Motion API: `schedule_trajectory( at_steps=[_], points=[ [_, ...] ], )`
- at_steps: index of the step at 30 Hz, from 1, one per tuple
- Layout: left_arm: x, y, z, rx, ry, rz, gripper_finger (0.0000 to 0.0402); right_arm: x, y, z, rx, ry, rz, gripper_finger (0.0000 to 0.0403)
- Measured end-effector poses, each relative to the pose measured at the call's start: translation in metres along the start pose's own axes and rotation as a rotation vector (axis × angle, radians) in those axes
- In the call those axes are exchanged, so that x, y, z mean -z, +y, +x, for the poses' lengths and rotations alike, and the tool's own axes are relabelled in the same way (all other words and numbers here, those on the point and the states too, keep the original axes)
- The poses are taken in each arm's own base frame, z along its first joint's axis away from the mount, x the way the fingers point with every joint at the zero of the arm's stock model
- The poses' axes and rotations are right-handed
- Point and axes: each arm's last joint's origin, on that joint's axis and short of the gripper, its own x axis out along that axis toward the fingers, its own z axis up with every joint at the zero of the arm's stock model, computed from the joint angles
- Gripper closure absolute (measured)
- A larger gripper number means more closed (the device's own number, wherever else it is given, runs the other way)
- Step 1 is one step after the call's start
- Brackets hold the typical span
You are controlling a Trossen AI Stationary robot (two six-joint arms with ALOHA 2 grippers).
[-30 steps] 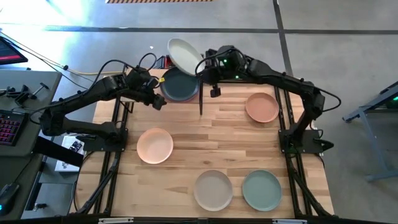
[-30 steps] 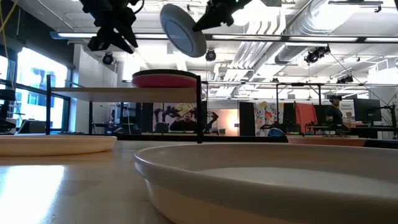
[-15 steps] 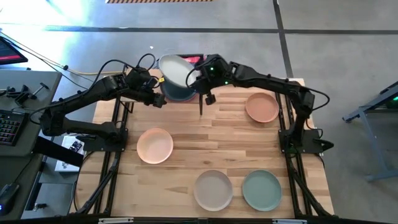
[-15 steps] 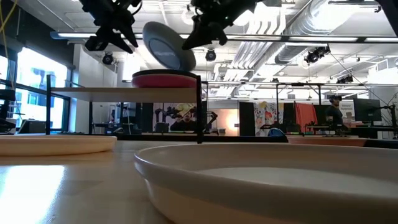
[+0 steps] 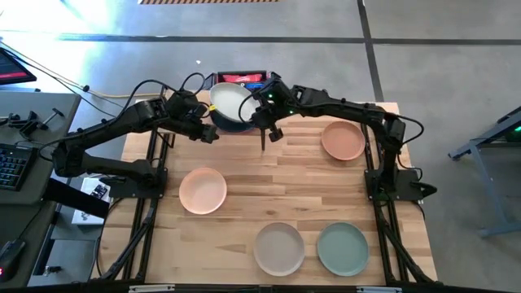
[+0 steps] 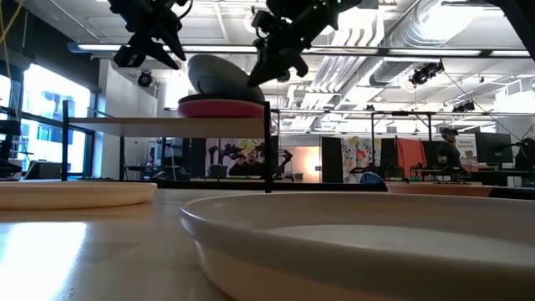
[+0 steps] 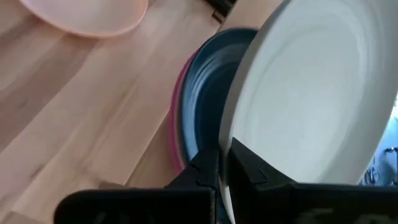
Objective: Place and stack plates onto a shelf
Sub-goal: Stack the gray plate on top of the black plate on the shelf
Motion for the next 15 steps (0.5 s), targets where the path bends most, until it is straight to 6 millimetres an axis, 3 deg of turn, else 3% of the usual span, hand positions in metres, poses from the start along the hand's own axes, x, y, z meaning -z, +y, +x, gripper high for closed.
schedule_trajectory(
  at_steps=[15],
  points=[
    [0.0007,-0.0008,0.0001,0.002,0.003,-0.005,0.0314,0.0015,0.0045,0.0054,0.028,0.117,-0.129,0.0402]
  ],
)
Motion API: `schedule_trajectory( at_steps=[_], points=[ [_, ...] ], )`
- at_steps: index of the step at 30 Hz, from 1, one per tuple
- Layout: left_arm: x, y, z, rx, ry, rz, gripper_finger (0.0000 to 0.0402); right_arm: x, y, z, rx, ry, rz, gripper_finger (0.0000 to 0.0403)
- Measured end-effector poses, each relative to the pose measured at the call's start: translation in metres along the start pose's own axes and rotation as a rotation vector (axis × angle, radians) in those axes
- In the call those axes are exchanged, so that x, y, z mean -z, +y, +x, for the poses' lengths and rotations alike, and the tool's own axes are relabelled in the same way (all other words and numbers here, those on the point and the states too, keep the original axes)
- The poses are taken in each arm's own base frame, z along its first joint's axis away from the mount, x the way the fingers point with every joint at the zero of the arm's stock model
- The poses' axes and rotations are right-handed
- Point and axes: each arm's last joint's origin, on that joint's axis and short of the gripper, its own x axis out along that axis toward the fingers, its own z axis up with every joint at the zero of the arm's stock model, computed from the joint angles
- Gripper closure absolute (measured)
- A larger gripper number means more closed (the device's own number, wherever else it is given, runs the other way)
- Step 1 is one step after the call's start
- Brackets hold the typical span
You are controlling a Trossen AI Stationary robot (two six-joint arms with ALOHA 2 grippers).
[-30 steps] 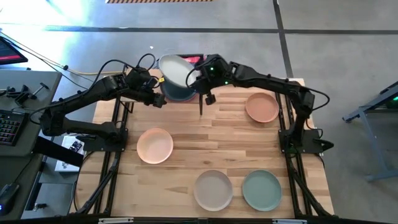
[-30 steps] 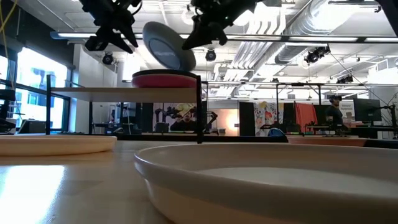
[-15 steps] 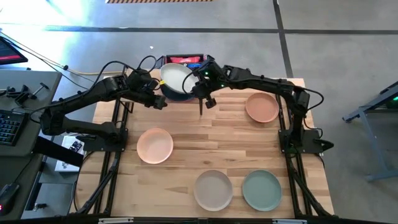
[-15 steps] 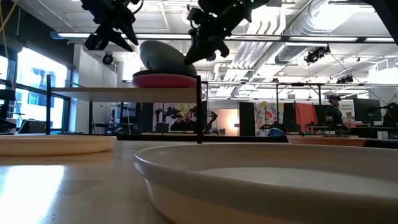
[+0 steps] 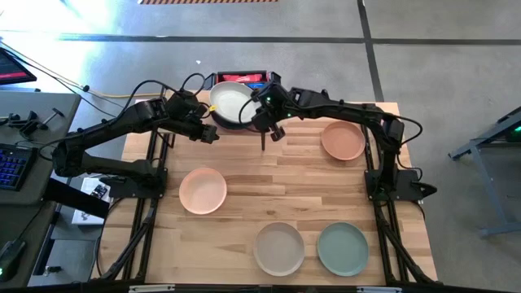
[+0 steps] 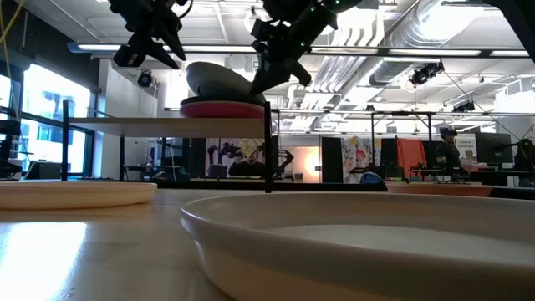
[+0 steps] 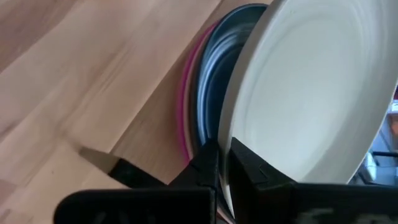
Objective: Place and stack plates onto a shelf
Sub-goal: Stack the gray plate on top of the black plate on the shelf
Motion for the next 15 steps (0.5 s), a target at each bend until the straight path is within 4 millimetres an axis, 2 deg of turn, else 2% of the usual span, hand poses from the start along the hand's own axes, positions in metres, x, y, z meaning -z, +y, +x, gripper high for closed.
schedule_trajectory(
  at_steps=[9,15],
  points=[
    [0.0000,0.0000,0.0000,0.000,0.000,0.000,0.0314,-0.0058,0.0039,0.0002,0.016,0.045,-0.074,0.0401],
    [-0.0001,0.0000,0.0000,0.000,0.000,0.000,0.0314,-0.0049,0.0026,0.0001,0.044,0.087,-0.086,0.0370]
  ],
)
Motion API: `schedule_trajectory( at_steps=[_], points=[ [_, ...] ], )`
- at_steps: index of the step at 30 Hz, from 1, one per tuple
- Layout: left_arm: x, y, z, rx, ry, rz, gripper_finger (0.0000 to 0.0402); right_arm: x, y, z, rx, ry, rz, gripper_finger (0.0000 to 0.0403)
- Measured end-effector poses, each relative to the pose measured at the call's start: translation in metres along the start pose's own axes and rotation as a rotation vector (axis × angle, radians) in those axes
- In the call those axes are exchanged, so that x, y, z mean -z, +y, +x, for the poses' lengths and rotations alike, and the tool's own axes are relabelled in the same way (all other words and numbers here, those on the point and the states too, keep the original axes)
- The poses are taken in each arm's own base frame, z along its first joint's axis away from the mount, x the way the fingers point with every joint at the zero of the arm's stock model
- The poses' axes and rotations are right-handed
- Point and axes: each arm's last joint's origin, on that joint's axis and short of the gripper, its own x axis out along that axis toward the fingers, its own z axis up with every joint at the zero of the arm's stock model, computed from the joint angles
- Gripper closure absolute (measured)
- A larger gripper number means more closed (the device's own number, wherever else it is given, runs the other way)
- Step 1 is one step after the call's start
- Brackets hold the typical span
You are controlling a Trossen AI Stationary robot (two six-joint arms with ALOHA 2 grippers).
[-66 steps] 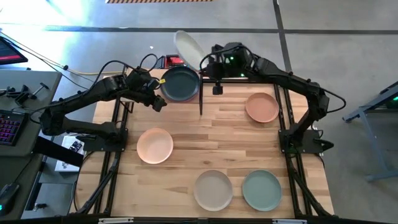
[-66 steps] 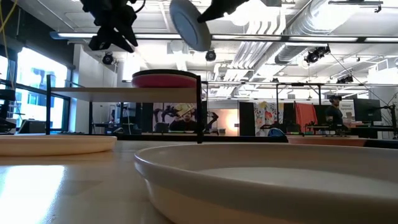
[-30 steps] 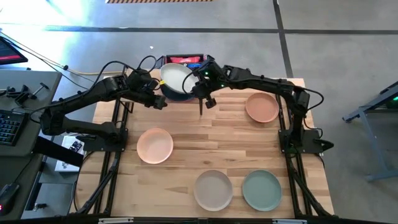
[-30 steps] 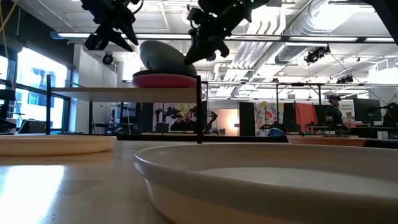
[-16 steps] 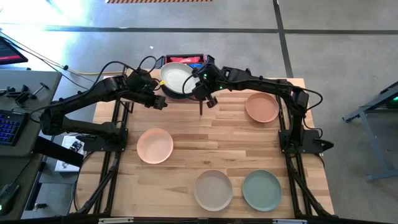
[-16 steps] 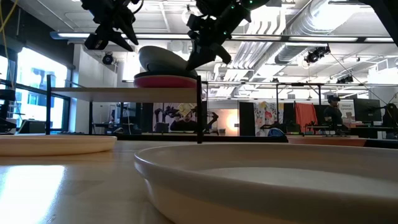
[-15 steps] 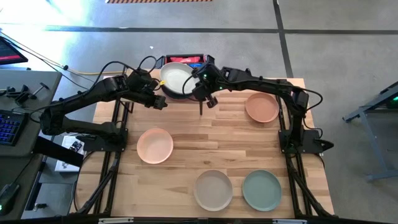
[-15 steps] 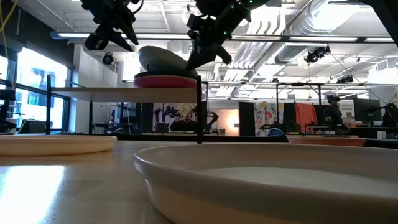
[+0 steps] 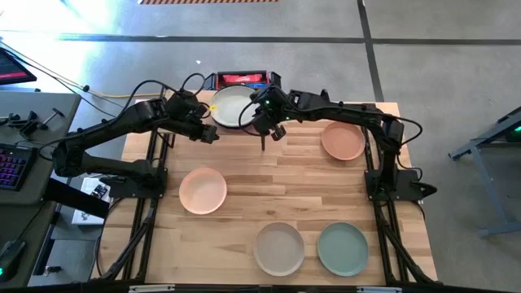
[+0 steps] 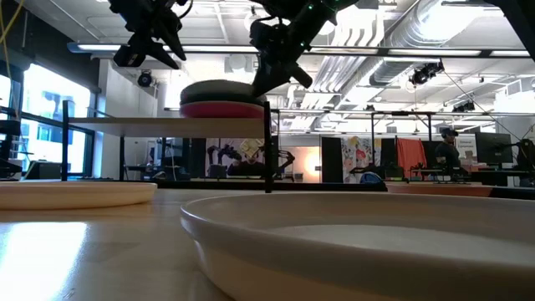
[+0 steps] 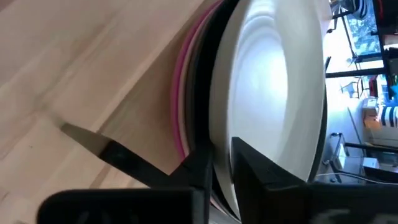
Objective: Place and stack plates onto a shelf
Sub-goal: Stack the gray plate on top of the black plate on the shelf
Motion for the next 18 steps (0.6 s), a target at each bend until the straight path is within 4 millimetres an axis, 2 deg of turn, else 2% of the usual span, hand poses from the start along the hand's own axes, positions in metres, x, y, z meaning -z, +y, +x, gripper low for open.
schedule_trajectory(
  at_steps=[5,10,18],
  points=[
    [0.0000,0.0000,-0.0001,0.000,0.000,0.000,0.0314,0.0003,-0.0007,0.0000,0.017,0.023,-0.024,0.0343],
    [0.0000,0.0000,-0.0001,0.000,0.000,0.001,0.0314,0.0019,-0.0032,-0.0003,0.071,0.112,-0.057,0.0341],
    [0.0000,0.0000,0.0000,0.000,0.001,0.002,0.0314,0.0009,-0.0014,-0.0031,0.057,0.119,-0.063,0.0341]
  ],
)
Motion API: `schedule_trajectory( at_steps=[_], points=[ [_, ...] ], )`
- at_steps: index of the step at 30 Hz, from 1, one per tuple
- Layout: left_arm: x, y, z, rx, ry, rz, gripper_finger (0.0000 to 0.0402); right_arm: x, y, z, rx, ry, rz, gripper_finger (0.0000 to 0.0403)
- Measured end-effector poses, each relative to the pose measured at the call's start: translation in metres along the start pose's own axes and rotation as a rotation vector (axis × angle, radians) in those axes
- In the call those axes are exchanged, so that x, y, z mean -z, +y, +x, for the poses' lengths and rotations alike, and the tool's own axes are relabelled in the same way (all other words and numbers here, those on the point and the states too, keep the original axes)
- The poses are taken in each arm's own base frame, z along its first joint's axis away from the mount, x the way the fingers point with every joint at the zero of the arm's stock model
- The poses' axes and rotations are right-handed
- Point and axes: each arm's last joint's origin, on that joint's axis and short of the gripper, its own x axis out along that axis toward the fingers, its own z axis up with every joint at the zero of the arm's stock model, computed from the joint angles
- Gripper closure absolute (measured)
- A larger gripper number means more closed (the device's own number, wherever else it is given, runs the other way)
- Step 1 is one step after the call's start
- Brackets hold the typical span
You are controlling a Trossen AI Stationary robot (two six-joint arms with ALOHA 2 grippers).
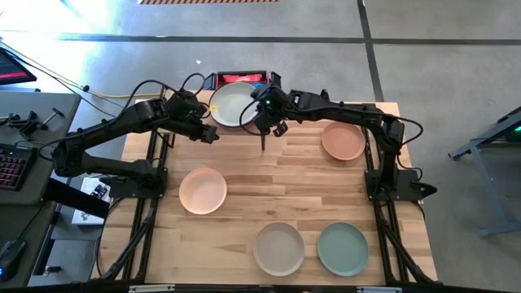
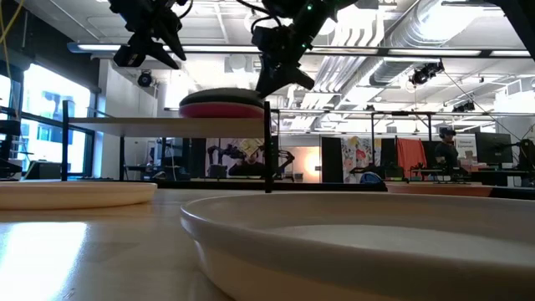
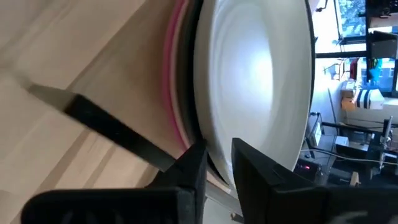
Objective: Place and stack plates onto a shelf
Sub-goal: Stack the gray plate on top of the black plate on the shelf
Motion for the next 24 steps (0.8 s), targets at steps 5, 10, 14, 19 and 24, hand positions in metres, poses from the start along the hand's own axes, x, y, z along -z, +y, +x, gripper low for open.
schedule_trajectory(
  at_steps=[5,10,14,19,24],
  points=[
    [0.000,0.000,0.000,0.000,0.000,0.000,0.0314,0.001,0.001,-0.006,-0.021,-0.004,0.028,0.0341],
    [0.000,0.000,0.000,-0.003,0.002,0.004,0.0314,0.001,0.006,-0.008,-0.081,-0.023,0.074,0.0341],
    [0.000,0.000,0.000,-0.003,0.002,0.024,0.0314,-0.006,0.009,-0.009,-0.110,-0.079,0.104,0.0341],
    [0.000,0.000,0.000,-0.003,0.002,0.025,0.0314,-0.014,0.009,-0.011,-0.093,-0.102,0.119,0.0341],
    [0.000,0.000,0.000,-0.003,0.002,0.026,0.0314,-0.016,0.006,-0.011,-0.066,-0.123,0.158,0.0341]
  ],
)
